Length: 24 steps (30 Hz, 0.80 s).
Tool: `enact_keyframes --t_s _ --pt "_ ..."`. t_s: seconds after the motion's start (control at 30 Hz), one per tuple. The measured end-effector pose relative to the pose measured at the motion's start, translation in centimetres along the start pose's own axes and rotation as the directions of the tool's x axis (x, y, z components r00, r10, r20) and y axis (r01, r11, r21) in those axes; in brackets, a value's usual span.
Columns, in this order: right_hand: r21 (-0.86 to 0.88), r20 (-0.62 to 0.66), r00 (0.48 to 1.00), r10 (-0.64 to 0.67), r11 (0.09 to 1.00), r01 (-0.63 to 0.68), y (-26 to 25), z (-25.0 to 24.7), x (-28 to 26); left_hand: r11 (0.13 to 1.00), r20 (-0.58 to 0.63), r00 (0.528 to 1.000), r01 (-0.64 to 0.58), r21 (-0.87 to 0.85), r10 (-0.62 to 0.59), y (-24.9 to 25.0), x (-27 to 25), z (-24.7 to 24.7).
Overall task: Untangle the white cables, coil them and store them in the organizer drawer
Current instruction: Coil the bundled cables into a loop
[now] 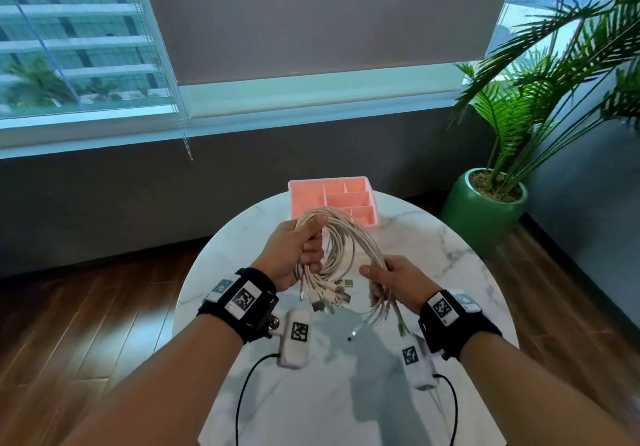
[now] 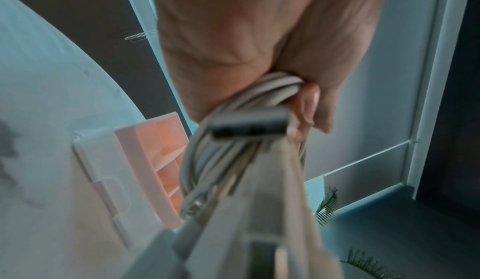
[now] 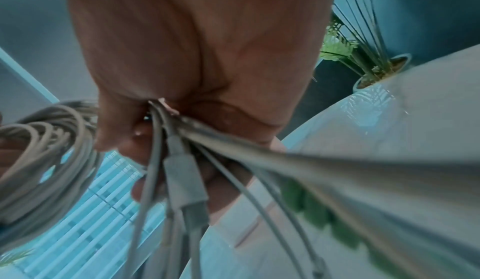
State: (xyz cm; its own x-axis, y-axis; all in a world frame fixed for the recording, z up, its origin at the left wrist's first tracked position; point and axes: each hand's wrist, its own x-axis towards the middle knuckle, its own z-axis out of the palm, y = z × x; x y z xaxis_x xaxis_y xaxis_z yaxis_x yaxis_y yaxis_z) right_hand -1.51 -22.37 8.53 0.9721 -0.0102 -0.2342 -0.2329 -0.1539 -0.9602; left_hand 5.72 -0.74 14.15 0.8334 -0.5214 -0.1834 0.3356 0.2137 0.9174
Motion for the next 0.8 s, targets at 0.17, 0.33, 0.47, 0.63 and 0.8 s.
enact_keyframes --t_s 0.17,0.33,0.47,0.63,0.8 --pt "0.058 -0.054 0.997 0.052 0.997 -0.048 -0.3 -0.1 -1.7 0.996 -0.016 1.0 -0.004 -0.089 0.002 0.0 0.4 0.7" --pt "-0.235 -0.237 0.97 -0.063 0.972 0.006 -4.8 -3.9 -1.5 0.991 0.009 1.0 0.002 -0.134 -0.001 -0.3 0.0 0.3" --pt "-0.542 -0.279 0.897 -0.342 0.827 0.147 -10.3 -4.7 -0.2 0.984 0.003 1.0 0.003 -0.179 -0.002 -0.3 -0.2 0.2" --pt "-0.647 -0.235 0.888 -0.396 0.745 0.161 -12.2 -4.2 3.4 0.961 -0.057 0.998 -0.034 -0.275 0.02 1.4 0.0 -0.1" --pt "-0.55 -0.118 0.962 -0.245 0.823 0.142 -7.6 -0.9 5.8 0.958 -0.171 0.983 -0.116 -0.263 0.072 2.8 0.0 -1.5"
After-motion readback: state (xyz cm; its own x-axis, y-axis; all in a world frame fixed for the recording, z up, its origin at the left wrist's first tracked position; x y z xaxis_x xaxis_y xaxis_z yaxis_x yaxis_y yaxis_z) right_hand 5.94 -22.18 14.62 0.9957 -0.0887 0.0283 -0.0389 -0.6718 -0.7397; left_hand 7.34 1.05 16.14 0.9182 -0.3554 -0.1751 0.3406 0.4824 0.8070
